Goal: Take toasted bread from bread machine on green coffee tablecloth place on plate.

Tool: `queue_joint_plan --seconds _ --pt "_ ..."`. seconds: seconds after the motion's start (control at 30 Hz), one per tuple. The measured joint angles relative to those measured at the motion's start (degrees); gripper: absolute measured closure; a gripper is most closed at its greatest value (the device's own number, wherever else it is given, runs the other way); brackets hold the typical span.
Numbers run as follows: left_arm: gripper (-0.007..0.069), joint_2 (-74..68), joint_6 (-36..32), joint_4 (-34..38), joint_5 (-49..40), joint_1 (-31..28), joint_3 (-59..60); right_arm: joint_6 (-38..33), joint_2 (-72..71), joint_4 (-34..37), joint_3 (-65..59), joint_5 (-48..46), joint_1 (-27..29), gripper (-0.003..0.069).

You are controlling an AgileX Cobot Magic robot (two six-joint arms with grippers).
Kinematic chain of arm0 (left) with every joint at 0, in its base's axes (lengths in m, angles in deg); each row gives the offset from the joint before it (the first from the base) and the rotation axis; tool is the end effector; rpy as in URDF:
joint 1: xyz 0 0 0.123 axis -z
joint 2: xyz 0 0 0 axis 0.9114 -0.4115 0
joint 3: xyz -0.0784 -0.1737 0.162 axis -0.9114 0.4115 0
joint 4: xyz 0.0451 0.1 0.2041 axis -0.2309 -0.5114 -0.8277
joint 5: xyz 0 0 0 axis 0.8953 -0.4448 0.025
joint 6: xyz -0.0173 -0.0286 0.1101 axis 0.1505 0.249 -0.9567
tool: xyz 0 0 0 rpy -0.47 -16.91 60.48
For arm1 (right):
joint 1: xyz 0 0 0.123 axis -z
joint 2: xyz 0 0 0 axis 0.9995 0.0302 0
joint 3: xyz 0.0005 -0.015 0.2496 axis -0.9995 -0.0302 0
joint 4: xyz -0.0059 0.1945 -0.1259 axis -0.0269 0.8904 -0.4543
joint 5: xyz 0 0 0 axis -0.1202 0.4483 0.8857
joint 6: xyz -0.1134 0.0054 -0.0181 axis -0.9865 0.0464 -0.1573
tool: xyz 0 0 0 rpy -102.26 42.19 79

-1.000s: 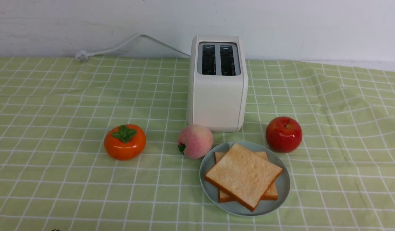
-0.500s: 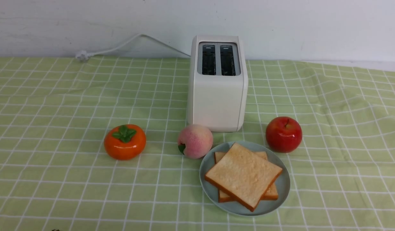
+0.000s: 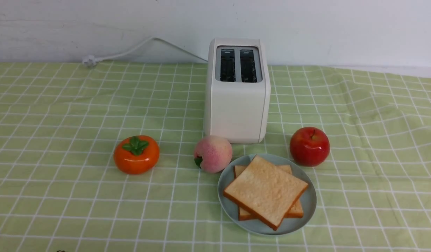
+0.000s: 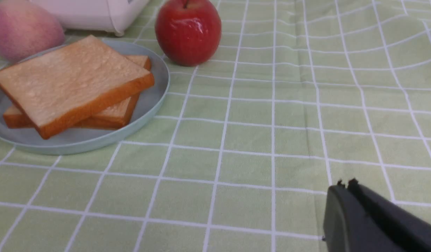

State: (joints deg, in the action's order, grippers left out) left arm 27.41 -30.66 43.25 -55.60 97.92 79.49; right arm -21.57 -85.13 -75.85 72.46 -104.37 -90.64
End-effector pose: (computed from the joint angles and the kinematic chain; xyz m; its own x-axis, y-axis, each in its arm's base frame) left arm 0.0806 -0.0587 0.2190 -0.1761 -0.2622 -0.9488 0.5541 0.7703 -0.3157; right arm 0.0896 0.0098 0.1666 -0.3054 0.0304 -0.9518 -0.0788 0.9953 0.0571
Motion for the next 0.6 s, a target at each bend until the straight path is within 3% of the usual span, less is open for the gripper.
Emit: queue_joint_plan --seconds 0.6 --pt "0.0619 0.0 0.0 0.05 0.0 0.0 0.07 -0.04 0.0 -0.18 0.0 -0.06 0.0 0.0672"
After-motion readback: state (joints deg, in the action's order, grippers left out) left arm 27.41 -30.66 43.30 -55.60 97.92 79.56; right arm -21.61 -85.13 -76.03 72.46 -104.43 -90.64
